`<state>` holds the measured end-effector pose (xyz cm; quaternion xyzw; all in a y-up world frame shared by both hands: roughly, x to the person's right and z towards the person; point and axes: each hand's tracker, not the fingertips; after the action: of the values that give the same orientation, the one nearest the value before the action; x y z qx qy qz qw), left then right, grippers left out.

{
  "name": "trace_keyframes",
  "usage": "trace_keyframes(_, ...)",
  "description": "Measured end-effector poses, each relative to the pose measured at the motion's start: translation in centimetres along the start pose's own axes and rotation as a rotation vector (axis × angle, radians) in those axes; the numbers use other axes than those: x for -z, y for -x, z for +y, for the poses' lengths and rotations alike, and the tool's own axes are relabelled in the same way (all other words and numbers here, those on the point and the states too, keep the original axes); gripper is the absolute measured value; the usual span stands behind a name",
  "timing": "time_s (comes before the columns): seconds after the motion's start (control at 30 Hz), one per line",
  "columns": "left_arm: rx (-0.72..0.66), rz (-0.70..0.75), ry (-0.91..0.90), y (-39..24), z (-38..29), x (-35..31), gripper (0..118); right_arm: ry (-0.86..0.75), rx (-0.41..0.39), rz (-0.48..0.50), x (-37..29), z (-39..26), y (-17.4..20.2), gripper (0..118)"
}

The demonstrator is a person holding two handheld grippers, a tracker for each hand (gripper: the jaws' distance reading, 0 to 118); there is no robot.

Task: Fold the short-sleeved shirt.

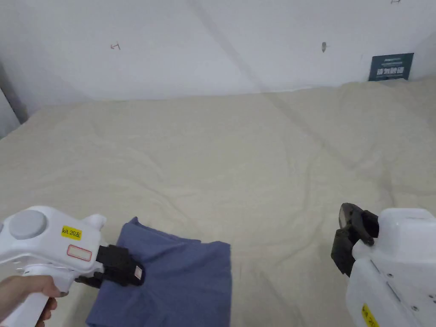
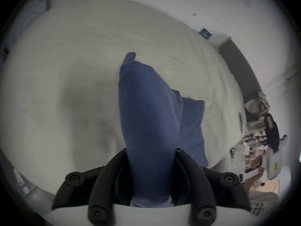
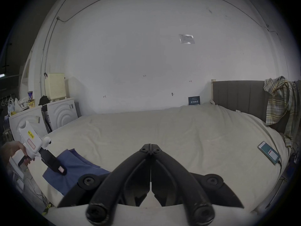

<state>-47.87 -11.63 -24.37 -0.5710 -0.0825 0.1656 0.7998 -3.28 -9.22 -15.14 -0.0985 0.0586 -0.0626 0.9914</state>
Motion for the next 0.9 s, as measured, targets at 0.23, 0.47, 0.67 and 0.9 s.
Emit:
trace_keyframes(0.23,-0.015,0.295,-0.011,9.4,2.5,-5.0,31,-0.017,-0.022,0.003,1.1,0.8,3.2,0)
trace_keyframes(0.47,0.094,0.802,-0.062,15.7,5.4,-7.3,31,0.005,-0.039,-0.007,2.6,1.1,5.1,0)
trace_keyframes(0.67,0.068,0.966,-0.025,21.5,6.3,-7.7,31,0.02,-0.071,-0.024,3.6,0.7,5.2,0)
trace_keyframes(0.9,-0.074,0.955,-0.112,24.1,4.9,-8.5,82,0.055,-0.076,-0.027,4.0,0.9,5.6,0)
